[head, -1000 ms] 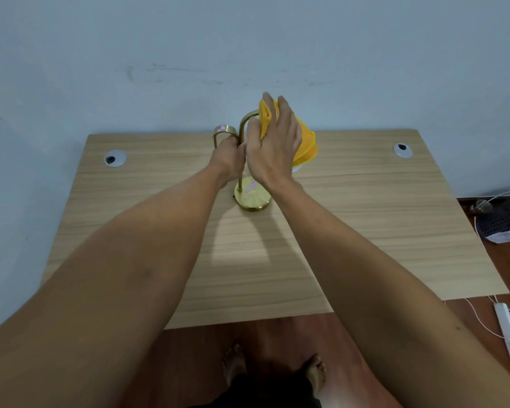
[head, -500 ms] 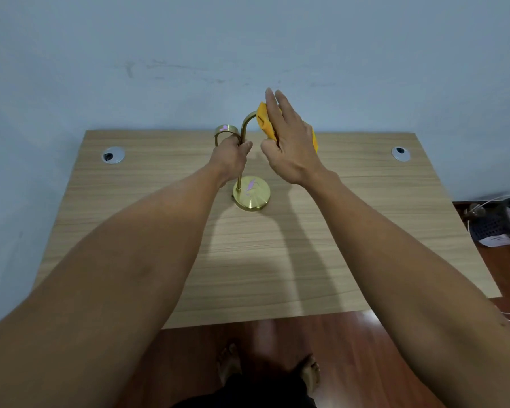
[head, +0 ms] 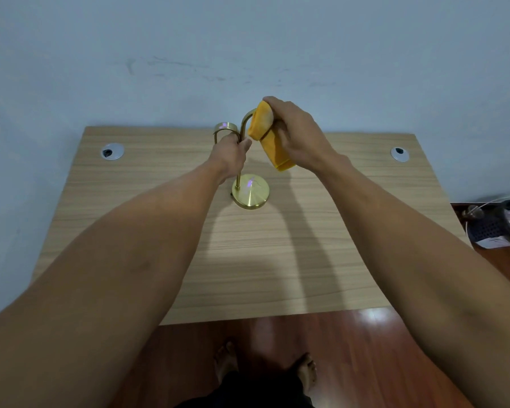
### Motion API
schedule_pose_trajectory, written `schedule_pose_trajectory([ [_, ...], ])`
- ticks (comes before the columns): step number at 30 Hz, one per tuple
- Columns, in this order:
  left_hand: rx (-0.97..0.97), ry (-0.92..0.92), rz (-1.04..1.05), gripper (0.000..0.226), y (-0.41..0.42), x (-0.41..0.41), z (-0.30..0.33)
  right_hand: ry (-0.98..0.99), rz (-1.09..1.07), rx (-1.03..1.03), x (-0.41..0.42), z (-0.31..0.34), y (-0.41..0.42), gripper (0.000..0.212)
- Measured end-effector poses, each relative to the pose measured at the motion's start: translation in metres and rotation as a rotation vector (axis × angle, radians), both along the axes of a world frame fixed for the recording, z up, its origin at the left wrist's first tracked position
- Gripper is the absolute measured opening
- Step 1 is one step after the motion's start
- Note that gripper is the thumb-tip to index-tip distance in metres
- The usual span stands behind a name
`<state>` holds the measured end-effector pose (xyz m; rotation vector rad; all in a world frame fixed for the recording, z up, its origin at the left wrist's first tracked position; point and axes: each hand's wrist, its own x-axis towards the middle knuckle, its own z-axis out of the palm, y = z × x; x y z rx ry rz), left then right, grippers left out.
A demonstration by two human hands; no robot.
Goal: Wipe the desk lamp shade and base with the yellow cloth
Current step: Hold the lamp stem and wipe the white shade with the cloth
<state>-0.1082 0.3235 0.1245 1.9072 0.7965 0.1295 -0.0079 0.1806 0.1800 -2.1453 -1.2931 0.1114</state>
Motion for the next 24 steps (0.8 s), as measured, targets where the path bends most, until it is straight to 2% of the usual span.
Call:
schedule_pose_trajectory([
  [5, 0.016, 0.006, 0.009, 0.033, -0.002, 0.002, 0.002, -0.323, 0.113, -0.16, 0.006, 0.014, 0.014, 0.047],
  [10, -0.011, -0.002, 0.027, 0.031, -0.004, 0.002, 0.002, -0.489, 0.136, -0.234, 0.015, 0.016, 0.023, 0.042],
  [15, -0.034, -0.002, 0.032, 0.032, -0.006, 0.002, 0.005, -0.391, 0.145, -0.157, 0.022, 0.013, 0.015, 0.049],
  [19, -0.021, 0.007, 0.038, 0.033, -0.008, 0.001, 0.006, -0.189, 0.028, -0.032, 0.015, 0.008, 0.007, 0.05],
  [22, 0.001, 0.011, 0.039, 0.033, -0.008, 0.002, 0.007, -0.012, -0.047, 0.072, 0.01, 0.006, 0.006, 0.041],
  [24, 0.003, 0.016, 0.037, 0.033, -0.008, 0.001, 0.007, -0.01, -0.091, 0.16, 0.003, -0.003, 0.007, 0.029],
])
